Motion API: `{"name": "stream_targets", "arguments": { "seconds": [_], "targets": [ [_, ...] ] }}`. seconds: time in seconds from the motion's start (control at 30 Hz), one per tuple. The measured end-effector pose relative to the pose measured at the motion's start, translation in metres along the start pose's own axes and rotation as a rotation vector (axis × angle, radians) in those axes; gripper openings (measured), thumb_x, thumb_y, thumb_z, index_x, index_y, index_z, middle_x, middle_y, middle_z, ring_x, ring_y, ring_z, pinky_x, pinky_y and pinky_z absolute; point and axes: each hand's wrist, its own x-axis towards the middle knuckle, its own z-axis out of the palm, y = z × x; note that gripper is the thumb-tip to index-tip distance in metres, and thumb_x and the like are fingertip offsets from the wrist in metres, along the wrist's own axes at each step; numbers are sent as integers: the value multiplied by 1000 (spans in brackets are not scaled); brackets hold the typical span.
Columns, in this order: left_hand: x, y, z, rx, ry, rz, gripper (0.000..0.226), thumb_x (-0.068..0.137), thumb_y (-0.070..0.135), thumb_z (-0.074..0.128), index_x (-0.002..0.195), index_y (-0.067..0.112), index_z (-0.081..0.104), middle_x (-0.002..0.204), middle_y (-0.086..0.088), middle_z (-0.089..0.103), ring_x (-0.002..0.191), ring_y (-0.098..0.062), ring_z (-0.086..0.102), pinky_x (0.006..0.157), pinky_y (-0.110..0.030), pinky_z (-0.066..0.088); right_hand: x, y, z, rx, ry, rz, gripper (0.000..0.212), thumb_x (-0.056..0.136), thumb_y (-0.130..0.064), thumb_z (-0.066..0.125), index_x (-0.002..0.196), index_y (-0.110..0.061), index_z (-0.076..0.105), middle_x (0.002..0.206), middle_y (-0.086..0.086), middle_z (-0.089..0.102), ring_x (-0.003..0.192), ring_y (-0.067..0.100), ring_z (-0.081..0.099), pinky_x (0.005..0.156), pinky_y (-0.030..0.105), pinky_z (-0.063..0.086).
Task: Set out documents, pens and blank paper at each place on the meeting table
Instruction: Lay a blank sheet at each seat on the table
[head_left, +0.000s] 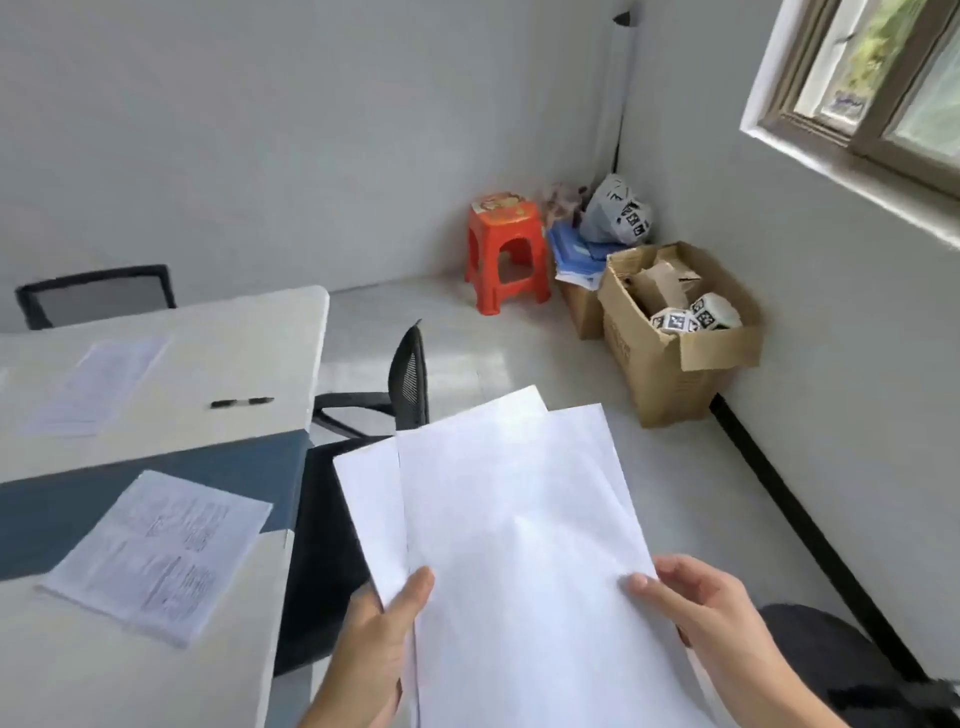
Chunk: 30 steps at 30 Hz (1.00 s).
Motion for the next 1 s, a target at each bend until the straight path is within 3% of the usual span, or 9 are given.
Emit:
{"name": "stream_targets", "arguments": {
  "seconds": [0.07, 0.17, 0.23, 0.3, 0.4, 0.53, 0.67, 0.83, 1.0],
  "targets": [
    [17, 3, -5, -49, 106, 5, 19, 86, 9, 61, 105, 10, 66, 95, -3, 78, 87, -15, 74, 69, -22, 56, 31, -10, 12, -51, -68, 31, 10, 78, 0, 75, 80, 8, 69, 61, 9, 68, 40, 9, 56, 37, 12, 37],
    [46, 11, -11, -155, 226, -11, 28, 83, 19, 64, 109, 7, 67, 101, -10, 76, 95, -27, 71, 87, -41, 52, 81, -24, 36, -147, -118, -7, 15, 74, -8, 80, 74, 4, 72, 65, 16, 69, 49, 17, 57, 46, 21, 41],
    [70, 20, -17, -235, 232, -22, 37, 81, 29, 63, 111, 8, 67, 107, -13, 74, 102, -33, 69, 97, -50, 48, 115, -41, 55, -188, -126, -38, 16, 76, -9, 79, 73, 5, 71, 58, 11, 65, 47, 15, 53, 49, 21, 40],
    [96, 34, -21, -294, 242, -29, 39, 81, 33, 61, 111, 9, 68, 109, -15, 73, 103, -35, 69, 99, -54, 46, 148, -63, 77, -221, -129, -72, 15, 80, -5, 75, 76, 8, 70, 50, 3, 61, 38, 7, 47, 39, 14, 35],
    [131, 59, -31, -314, 312, 24, 25, 89, 28, 58, 104, 13, 71, 105, -11, 75, 99, -31, 71, 98, -53, 47, 198, -96, 111, -314, -180, -153, 12, 82, -5, 74, 71, 1, 72, 49, 0, 60, 38, 5, 45, 37, 12, 33],
    [164, 90, -56, -330, 454, 108, 22, 93, 21, 56, 113, 19, 65, 109, 2, 75, 103, -18, 70, 96, -44, 48, 254, -130, 171, -446, -300, -244, 32, 85, -9, 72, 55, -11, 60, 38, -9, 47, 33, 0, 36, 36, 11, 28],
    [174, 101, -91, -327, 708, 148, 28, 94, 23, 57, 121, 21, 62, 116, 5, 71, 113, -20, 64, 103, -48, 44, 307, -145, 238, -540, -456, -220, 21, 91, -14, 67, 72, -4, 67, 50, -2, 63, 40, 8, 52, 41, 19, 42],
    [170, 92, -126, -462, 1067, 84, 21, 92, 17, 59, 110, 9, 67, 101, -7, 75, 93, -26, 69, 86, -43, 52, 385, -147, 344, -681, -648, -267, 30, 89, -20, 69, 66, -4, 61, 41, -10, 52, 34, 2, 41, 37, 14, 35],
    [161, 98, -116, -543, 1412, -107, 18, 89, 18, 64, 79, 3, 67, 66, -10, 74, 78, -28, 66, 85, -45, 50, 467, -109, 466, -891, -776, -275, 32, 86, -20, 67, 62, -2, 57, 56, 3, 51, 52, 19, 44, 50, 27, 36]
  ]
}}
